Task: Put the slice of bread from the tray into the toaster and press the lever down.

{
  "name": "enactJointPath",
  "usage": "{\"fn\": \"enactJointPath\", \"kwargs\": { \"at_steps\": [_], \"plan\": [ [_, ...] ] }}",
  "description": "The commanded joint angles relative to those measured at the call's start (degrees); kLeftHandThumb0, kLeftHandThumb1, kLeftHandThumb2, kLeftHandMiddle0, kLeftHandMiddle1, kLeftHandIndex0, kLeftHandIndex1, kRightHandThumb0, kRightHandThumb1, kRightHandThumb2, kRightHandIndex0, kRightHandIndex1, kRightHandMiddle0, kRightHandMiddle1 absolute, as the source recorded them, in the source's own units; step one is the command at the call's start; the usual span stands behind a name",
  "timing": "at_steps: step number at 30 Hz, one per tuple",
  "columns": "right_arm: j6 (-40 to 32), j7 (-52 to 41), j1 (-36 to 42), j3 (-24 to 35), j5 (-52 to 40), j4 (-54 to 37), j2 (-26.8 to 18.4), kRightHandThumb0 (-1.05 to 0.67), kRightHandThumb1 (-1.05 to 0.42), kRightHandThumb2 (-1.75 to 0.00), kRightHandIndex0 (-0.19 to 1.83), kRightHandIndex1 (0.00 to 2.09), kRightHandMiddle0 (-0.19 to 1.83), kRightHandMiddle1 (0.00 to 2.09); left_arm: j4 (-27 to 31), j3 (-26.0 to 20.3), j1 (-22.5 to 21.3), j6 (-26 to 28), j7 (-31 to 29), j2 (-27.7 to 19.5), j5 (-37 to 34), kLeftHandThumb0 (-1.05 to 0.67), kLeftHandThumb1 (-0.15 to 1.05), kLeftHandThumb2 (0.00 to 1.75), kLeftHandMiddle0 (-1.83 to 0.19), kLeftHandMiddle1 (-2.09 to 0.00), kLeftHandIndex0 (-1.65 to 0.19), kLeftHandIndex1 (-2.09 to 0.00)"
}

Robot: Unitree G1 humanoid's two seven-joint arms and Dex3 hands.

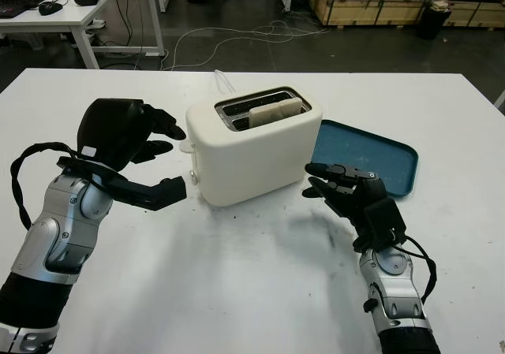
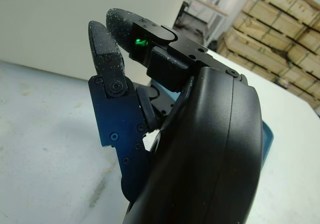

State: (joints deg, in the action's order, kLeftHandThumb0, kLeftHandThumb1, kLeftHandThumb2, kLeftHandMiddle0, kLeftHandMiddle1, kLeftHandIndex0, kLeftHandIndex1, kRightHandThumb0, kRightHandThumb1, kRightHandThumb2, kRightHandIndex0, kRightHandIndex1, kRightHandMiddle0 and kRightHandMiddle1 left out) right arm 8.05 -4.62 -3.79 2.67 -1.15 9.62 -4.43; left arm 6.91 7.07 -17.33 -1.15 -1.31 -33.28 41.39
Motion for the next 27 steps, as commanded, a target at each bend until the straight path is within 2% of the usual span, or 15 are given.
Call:
{"fn": "enactJointPath", "kwargs": {
  "at_steps": [1,11,19,27],
  "plan": [
    [-1.04,0.14,-0.2,0.05,-0.32,-0.78,0.16,-0.48,-0.84,0.0,1.05,0.75,1.25,0.0,-1.7,0.81,-0.79,-0.96,0.18,-0.16,1.21,-0.17,0.69,0.0,-0.84,-1.62,-1.32,-0.06],
    [-1.76,0.32,-0.1,0.06,-0.33,-1.18,0.3,-0.46,-0.84,0.0,1.05,0.75,1.25,0.0,-8.2,2.88,-2.74,-6.34,2.75,1.51,0.92,-0.17,0.68,0.0,-0.81,-1.71,-1.34,-0.05],
    [-1.19,0.15,-0.14,0.13,-0.44,-0.62,0.28,-0.47,-0.84,0.0,1.05,0.76,1.25,0.0,-12.23,4.36,-4.75,-6.89,4.18,2.84,1.3,-0.14,0.7,0.01,-0.78,-1.74,-1.33,-0.04],
    [-1.1,-0.06,-0.05,0.15,-0.74,-0.58,0.34,-0.48,-0.84,0.0,1.04,0.77,1.25,0.0,-12.12,4.32,-5.1,-6.78,3.72,2.38,1.03,-0.13,0.72,0.01,-0.78,-1.7,-1.32,-0.03]
  ]
}}
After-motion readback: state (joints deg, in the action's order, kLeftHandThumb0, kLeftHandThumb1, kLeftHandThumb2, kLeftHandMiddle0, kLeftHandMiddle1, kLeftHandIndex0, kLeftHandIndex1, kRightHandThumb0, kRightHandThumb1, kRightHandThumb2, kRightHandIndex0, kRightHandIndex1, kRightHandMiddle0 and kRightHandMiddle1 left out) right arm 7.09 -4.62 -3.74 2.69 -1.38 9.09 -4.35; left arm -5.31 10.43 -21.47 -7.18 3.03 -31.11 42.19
